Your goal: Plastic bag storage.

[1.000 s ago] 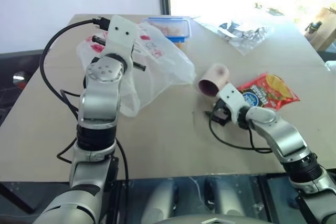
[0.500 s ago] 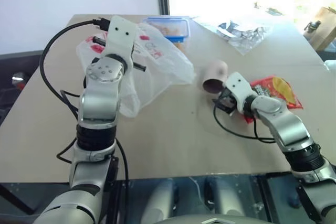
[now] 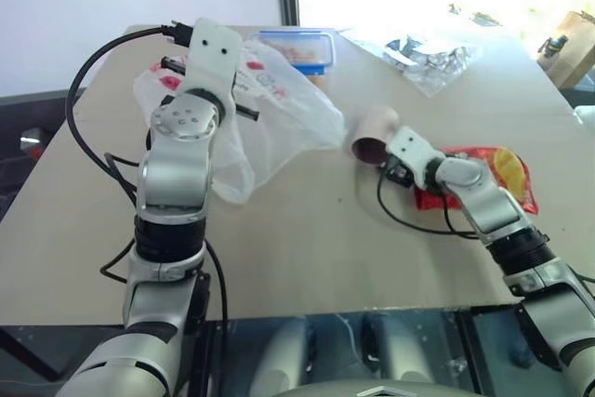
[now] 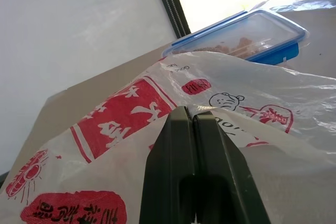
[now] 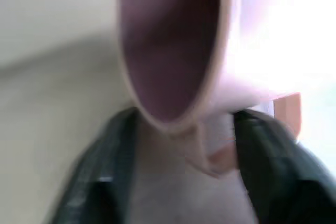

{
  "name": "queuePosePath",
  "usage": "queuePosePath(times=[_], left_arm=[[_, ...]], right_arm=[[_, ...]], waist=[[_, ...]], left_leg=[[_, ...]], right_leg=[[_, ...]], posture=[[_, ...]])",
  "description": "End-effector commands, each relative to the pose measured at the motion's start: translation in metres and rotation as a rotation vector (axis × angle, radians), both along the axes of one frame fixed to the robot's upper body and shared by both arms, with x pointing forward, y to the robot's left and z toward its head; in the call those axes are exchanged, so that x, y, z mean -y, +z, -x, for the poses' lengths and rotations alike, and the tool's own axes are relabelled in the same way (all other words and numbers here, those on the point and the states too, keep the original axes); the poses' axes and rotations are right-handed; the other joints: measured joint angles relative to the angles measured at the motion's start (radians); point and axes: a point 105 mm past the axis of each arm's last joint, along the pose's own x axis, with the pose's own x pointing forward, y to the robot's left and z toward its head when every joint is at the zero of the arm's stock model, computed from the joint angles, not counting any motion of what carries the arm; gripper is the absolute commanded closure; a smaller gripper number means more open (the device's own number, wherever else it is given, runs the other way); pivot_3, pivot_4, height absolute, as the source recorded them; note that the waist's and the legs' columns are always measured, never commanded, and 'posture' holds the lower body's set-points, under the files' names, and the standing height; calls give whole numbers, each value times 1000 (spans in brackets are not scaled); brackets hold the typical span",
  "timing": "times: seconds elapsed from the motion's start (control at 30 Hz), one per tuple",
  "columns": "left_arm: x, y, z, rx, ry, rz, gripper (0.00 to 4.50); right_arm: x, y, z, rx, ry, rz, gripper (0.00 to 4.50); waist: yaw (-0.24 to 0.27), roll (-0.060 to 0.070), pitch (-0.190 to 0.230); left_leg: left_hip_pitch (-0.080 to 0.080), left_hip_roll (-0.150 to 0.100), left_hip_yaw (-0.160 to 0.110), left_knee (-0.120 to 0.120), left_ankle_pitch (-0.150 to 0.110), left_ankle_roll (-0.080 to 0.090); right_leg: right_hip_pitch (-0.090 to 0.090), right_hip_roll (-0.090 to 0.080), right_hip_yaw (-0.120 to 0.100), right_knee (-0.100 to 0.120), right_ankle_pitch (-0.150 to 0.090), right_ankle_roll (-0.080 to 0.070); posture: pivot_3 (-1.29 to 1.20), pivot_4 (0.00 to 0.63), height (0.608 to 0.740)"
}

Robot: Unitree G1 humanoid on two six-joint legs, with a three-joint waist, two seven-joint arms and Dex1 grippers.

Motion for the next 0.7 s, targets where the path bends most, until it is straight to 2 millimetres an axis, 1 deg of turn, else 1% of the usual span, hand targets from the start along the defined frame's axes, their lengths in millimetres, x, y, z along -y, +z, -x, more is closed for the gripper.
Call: queuePosePath(times=[0.03,0.07,0.1,0.2,0.27,0.3,0.37,0.43,0.47,0.53,0.57,0.63,0.7], left_arm=[[-1,15,7,64,6,-16,4500],[-1,15,7,64,7,-17,4500],[-1,15,7,64,7,-17,4500],[0,16,7,67,5,-15,4500],[1,17,7,68,0,-9,4500],[1,18,7,66,-3,-4,4500],[1,19,7,63,-7,0,4500],[2,21,6,54,-16,15,4500],[3,23,6,50,-23,25,4500],[9,25,5,38,-54,50,4500],[12,26,5,33,-78,62,4500],[18,27,7,20,-121,102,4500],[19,27,8,7,-133,121,4500]], right_arm=[[-9,8,7,9,70,-4,3675],[-10,8,8,9,76,1,4126],[-11,8,7,11,78,4,4460],[-12,12,5,27,73,-2,4460],[-16,21,7,55,86,-26,4460],[-21,29,10,80,117,-41,4460],[-36,47,27,106,229,-101,4460],[-51,56,53,58,360,-142,4460],[-60,56,69,13,436,-143,4460],[-79,52,93,-64,540,-124,4460],[-89,51,97,-82,553,-121,4460],[-105,53,91,-101,513,-148,4460],[-113,52,86,-111,490,-150,4460]], waist=[[-1,0,0],[-1,0,0],[-2,0,0],[-4,0,0],[-6,0,0],[-7,0,0],[-9,0,0],[-11,0,0],[-11,0,0],[-11,0,0],[-12,0,0],[-18,0,0],[-18,1,0]], left_leg=[[0,0,0,0,0,0],[0,0,0,0,0,0],[0,0,0,0,0,0],[0,0,0,0,0,0],[0,0,0,0,0,0],[0,0,0,0,0,0],[0,0,0,0,0,0],[-1,0,0,-1,0,-1],[-1,0,0,-1,-1,-1],[-1,0,-1,-2,-1,-1],[-1,0,-2,-2,-1,-1],[0,0,-1,-2,-1,-1],[0,0,-1,-2,-1,-1]], right_leg=[[0,0,0,0,0,0],[0,0,0,0,0,0],[0,0,0,0,0,0],[0,0,0,0,0,0],[0,0,0,0,0,0],[0,0,0,0,0,0],[-1,0,0,0,0,0],[-2,0,0,0,0,0],[-2,0,0,0,0,0],[-2,0,0,0,0,0],[-2,0,-1,0,0,0],[-2,0,-1,0,0,0],[-2,0,0,2,0,0]], posture=[[0,150,740],[0,150,740],[0,150,740],[0,150,740],[0,150,740],[0,150,740],[0,150,740],[0,150,740],[0,150,740],[0,150,740],[0,150,740],[0,150,740],[0,150,740]])
